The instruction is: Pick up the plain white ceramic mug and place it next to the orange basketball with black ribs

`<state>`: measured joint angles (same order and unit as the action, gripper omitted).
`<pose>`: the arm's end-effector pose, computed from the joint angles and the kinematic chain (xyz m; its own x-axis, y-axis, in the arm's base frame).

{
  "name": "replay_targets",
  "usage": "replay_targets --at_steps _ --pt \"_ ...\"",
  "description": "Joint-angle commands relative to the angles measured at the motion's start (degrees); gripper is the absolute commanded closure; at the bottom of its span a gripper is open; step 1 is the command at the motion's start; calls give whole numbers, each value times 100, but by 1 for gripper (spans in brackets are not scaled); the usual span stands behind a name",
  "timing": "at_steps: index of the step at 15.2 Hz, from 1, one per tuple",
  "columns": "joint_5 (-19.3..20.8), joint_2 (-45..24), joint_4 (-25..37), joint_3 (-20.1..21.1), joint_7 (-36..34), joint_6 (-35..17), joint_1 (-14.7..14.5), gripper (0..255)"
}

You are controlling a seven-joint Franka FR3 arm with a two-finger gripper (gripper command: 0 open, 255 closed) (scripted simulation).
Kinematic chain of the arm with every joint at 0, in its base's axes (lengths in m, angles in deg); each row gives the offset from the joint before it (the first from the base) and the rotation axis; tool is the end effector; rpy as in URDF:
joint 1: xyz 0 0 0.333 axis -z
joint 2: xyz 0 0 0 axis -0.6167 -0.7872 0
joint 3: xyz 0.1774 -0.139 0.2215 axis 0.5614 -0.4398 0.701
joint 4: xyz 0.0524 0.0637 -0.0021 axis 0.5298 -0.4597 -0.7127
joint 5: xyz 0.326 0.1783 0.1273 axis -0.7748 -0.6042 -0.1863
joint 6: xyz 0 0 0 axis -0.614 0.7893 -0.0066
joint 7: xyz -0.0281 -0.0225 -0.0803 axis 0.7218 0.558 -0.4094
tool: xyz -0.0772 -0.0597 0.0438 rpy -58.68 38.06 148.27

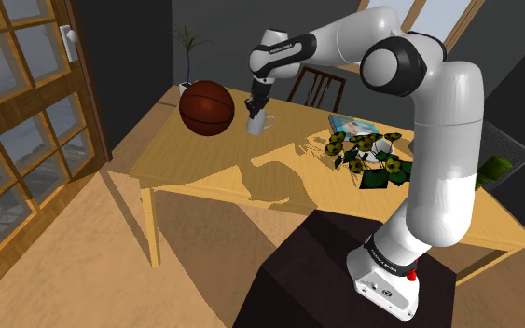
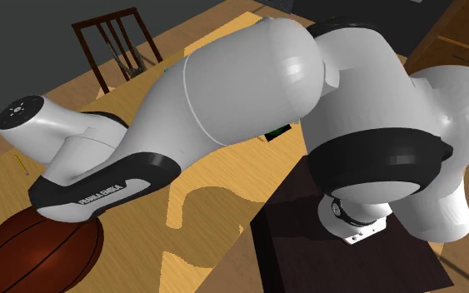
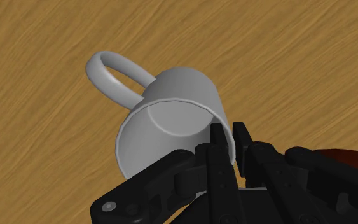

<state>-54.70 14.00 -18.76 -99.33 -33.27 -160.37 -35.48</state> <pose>0.6809 -0.1444 0.3237 0.9977 -0.0321 0.0598 -0.0323 -0.9995 0.0027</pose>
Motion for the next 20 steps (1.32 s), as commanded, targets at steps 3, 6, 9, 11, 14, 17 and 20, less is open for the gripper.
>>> replay_targets --at_steps 3,6,9,11,14,17,20 --pt "-39 -150 -98 25 24 -250 10 255" --pt "-69 -277 -147 45 44 -424 22 255" --pt "-69 -277 -147 45 44 -424 22 255" --pt "-69 -277 -147 45 44 -424 22 255" --pt "-69 -277 -147 45 44 -424 22 255" --pt "-69 -277 -147 45 44 -424 22 0" --pt "-69 -277 -147 45 44 -424 22 0"
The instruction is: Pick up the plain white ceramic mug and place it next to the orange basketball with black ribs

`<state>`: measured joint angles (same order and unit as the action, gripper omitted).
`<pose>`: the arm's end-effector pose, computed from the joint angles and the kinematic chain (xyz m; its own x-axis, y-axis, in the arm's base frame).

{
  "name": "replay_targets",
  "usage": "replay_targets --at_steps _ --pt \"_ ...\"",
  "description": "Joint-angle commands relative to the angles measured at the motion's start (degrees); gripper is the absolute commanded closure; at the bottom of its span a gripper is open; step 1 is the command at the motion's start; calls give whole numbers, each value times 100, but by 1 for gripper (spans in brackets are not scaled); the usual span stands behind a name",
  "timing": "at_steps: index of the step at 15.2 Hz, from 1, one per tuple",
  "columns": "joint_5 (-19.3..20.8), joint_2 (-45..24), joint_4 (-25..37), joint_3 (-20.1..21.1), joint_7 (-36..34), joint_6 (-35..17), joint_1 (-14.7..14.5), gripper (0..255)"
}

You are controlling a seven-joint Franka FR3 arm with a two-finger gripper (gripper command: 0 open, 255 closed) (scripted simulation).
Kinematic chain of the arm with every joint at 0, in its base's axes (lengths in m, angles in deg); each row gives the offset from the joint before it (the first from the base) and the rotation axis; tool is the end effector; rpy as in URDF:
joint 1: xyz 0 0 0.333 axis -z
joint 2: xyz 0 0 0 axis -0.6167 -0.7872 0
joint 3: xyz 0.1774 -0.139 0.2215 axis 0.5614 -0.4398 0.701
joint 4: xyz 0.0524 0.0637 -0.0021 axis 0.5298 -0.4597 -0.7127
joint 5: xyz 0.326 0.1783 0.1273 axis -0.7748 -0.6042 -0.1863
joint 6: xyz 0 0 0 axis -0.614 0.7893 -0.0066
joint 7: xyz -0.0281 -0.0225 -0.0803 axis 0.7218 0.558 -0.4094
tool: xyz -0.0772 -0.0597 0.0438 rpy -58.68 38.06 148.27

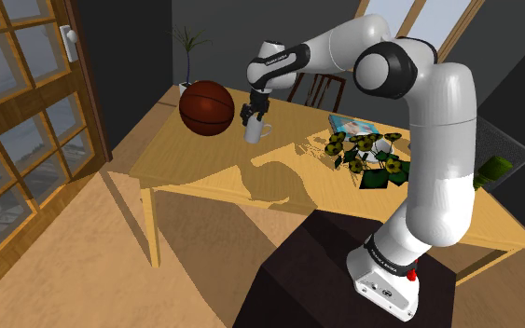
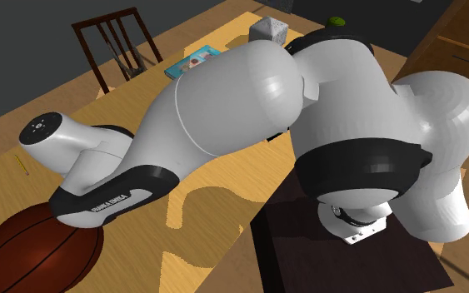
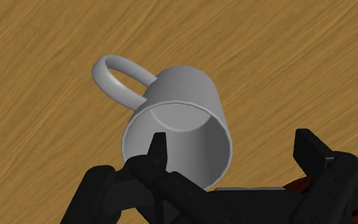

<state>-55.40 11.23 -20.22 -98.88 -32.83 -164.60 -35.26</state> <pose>0.6807 -0.1441 0.2854 0.9977 -0.0321 0.0604 -0.0324 -0.9995 0.0028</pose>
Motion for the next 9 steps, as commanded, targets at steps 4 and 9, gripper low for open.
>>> replay_targets --at_steps 4,9 --pt "95 414 103 -63 -56 511 -39 0" --pt "95 414 103 -62 -56 511 -39 0"
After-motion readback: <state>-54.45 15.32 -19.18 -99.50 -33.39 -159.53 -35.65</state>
